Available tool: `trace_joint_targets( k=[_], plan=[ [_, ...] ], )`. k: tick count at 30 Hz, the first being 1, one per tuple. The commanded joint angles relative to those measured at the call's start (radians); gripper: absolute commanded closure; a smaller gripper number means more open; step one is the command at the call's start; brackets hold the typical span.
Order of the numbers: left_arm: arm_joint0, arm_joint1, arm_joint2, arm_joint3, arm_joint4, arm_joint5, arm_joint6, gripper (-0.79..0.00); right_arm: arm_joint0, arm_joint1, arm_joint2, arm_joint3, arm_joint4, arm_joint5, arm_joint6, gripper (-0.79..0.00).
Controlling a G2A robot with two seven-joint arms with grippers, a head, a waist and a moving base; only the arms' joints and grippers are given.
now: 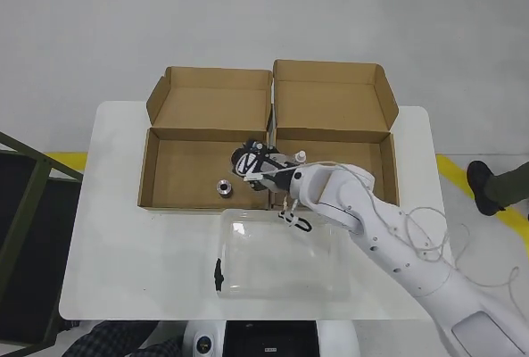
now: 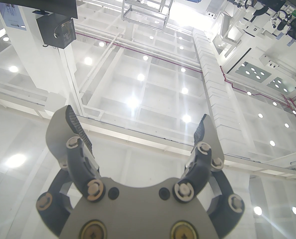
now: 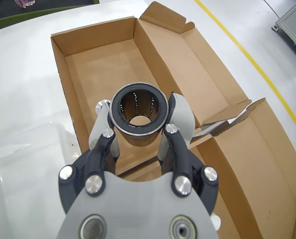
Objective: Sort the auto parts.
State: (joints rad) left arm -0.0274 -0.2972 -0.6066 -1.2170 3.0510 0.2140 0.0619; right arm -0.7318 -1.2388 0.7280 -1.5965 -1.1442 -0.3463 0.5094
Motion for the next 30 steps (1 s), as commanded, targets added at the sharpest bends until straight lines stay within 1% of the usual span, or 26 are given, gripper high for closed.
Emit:
trace_joint_targets(
  k=[1,10,14,15,20,26,30],
  plan=[
    [0.000,0.000,0.000,0.000,0.000,0.000,0.000,-0.785,0.017,-0.010,-0.017,0.029,0.001,0.008,0.002,0.000],
    [0.000,0.000,0.000,0.000,0.000,0.000,0.000,-0.785,0.082,-0.065,-0.093,0.162,0.006,0.028,0.014,0.000],
    [0.000,0.000,0.000,0.000,0.000,0.000,0.000,-0.785,0.103,-0.085,-0.114,0.214,0.007,0.031,0.016,-0.092],
    [0.000,0.000,0.000,0.000,0.000,0.000,0.000,-0.785,0.106,-0.090,-0.118,0.225,0.008,0.031,0.016,-0.179],
    [0.000,0.000,0.000,0.000,0.000,0.000,0.000,-0.785,0.123,-0.110,-0.131,0.278,0.006,0.030,0.018,-0.237],
    [0.000,0.000,0.000,0.000,0.000,0.000,0.000,-0.785,0.129,-0.129,-0.137,0.321,0.006,0.027,0.017,-0.280],
    [0.000,0.000,0.000,0.000,0.000,0.000,0.000,-0.785,0.130,-0.140,-0.139,0.341,0.000,0.026,0.016,-0.339]
  ],
)
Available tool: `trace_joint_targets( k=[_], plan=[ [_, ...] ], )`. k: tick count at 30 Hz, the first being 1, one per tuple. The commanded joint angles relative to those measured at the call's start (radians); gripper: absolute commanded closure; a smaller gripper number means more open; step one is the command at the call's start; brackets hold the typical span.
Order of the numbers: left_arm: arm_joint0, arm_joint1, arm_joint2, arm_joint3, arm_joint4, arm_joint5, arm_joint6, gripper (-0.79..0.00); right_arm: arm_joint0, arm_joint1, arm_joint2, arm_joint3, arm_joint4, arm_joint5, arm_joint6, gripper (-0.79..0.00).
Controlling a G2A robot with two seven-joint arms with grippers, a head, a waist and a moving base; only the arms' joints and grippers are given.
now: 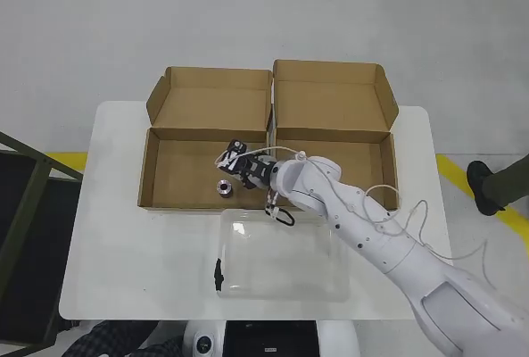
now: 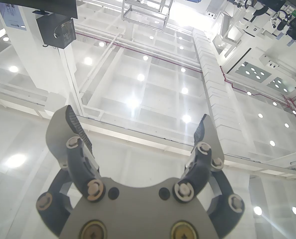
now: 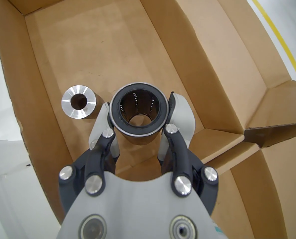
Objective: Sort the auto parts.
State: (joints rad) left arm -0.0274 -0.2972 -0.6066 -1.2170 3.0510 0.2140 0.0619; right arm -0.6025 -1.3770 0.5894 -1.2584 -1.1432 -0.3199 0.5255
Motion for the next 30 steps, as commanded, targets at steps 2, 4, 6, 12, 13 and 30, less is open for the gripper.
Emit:
trace_joint_targets(
  k=[2,4,6,12,13,30],
  plan=[
    [0.000,0.000,0.000,0.000,0.000,0.000,0.000,-0.785,0.001,-0.006,0.000,0.008,-0.004,-0.002,0.004,-0.357],
    [0.000,0.000,0.000,0.000,0.000,0.000,0.000,-0.785,0.001,-0.010,0.002,0.014,-0.010,-0.003,0.007,-0.388],
    [0.000,0.000,0.000,0.000,0.000,0.000,0.000,-0.785,-0.001,-0.013,0.004,0.019,-0.013,-0.004,0.006,-0.486],
    [0.000,0.000,0.000,0.000,0.000,0.000,0.000,-0.785,-0.011,-0.017,0.026,0.019,-0.013,-0.012,-0.002,-0.557],
    [0.000,0.000,0.000,0.000,0.000,0.000,0.000,-0.785,-0.014,-0.016,0.032,0.009,-0.014,-0.015,-0.006,-0.557],
    [0.000,0.000,0.000,0.000,0.000,0.000,0.000,-0.785,-0.282,0.078,0.302,-0.501,-0.096,-0.103,-0.011,-0.773]
  ],
)
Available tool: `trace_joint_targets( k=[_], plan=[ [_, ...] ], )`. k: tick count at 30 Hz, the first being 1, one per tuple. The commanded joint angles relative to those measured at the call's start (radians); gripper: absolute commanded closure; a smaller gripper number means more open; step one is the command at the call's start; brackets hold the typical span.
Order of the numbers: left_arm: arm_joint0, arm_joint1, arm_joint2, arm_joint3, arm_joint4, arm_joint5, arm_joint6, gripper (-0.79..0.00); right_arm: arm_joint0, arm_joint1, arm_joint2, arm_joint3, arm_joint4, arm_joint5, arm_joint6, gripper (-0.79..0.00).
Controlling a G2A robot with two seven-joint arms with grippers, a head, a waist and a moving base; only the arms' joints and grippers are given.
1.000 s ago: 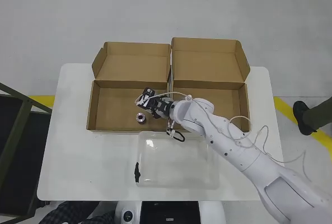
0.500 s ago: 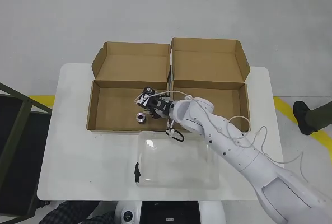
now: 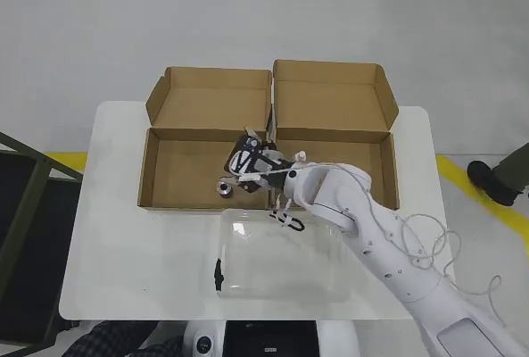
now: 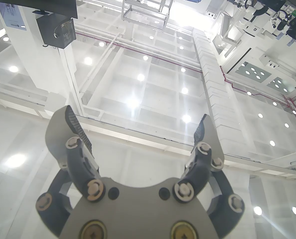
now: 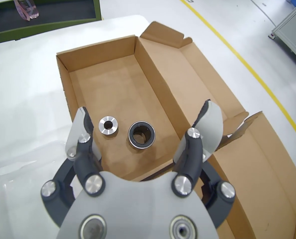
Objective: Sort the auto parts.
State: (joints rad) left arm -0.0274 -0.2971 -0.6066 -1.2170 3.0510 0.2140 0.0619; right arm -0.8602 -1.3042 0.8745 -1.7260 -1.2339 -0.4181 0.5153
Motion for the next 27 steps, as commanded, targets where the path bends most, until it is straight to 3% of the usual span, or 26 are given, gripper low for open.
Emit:
trace_joint_targets(
  k=[1,7,14,21,27],
  plan=[
    [0.000,0.000,0.000,0.000,0.000,0.000,0.000,-0.785,-0.052,0.012,0.036,-0.067,-0.009,-0.012,-0.004,-0.785],
    [0.000,0.000,0.000,0.000,0.000,0.000,0.000,-0.785,-0.206,0.048,0.155,-0.208,-0.066,-0.061,-0.055,-0.785],
    [0.000,0.000,0.000,0.000,0.000,0.000,0.000,-0.785,-0.400,0.085,0.340,-0.293,-0.076,-0.112,-0.219,-0.785],
    [0.000,0.000,0.000,0.000,0.000,0.000,0.000,-0.785,-0.587,0.113,0.544,-0.311,-0.089,-0.134,-0.393,-0.785],
    [0.000,0.000,0.000,0.000,0.000,0.000,0.000,-0.785,-0.686,0.125,0.663,-0.275,-0.086,-0.137,-0.490,-0.785]
  ],
)
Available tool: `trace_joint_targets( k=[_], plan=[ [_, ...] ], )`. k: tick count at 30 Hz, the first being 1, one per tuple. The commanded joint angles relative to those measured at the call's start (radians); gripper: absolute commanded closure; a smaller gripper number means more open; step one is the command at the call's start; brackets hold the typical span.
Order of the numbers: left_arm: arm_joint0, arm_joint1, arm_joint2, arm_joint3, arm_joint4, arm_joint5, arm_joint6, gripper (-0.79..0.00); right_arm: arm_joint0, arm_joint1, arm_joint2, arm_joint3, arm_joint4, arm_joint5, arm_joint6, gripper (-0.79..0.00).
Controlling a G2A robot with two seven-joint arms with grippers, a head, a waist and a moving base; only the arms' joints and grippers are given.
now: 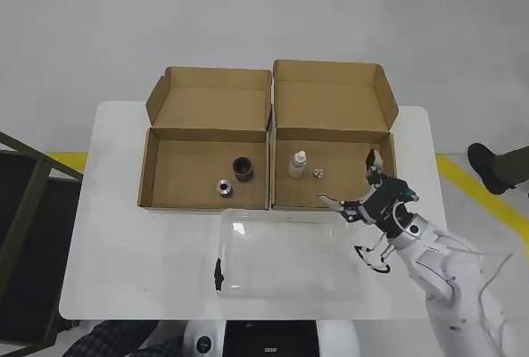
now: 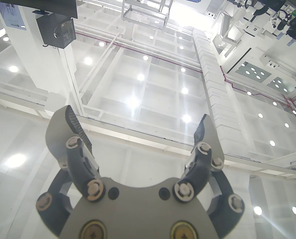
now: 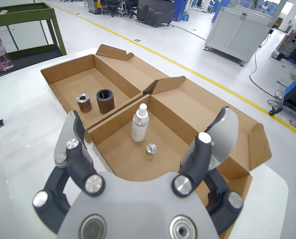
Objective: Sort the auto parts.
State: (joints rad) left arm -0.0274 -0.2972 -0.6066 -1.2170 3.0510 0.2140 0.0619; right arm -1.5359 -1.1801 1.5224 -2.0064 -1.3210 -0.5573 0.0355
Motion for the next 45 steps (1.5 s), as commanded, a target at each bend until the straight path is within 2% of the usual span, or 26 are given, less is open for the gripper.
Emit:
trace_joint_targets(
  k=[1,10,15,26,45],
  plan=[
    [0.000,0.000,0.000,0.000,0.000,0.000,0.000,-0.785,-0.025,0.003,0.032,0.011,0.004,0.004,-0.025,-0.785],
    [0.000,0.000,0.000,0.000,0.000,0.000,0.000,-0.785,-0.146,0.015,0.197,0.037,0.004,0.013,-0.167,-0.785],
    [0.000,0.000,0.000,0.000,0.000,0.000,0.000,-0.785,-0.185,0.018,0.249,0.064,0.011,0.014,-0.221,-0.785],
    [0.000,0.000,0.000,0.000,0.000,0.000,0.000,-0.785,-0.206,0.020,0.273,0.107,0.028,0.012,-0.294,-0.785],
    [0.000,0.000,0.000,0.000,0.000,0.000,0.000,-0.785,-0.206,0.020,0.273,0.107,0.028,0.012,-0.294,-0.785]
  ],
)
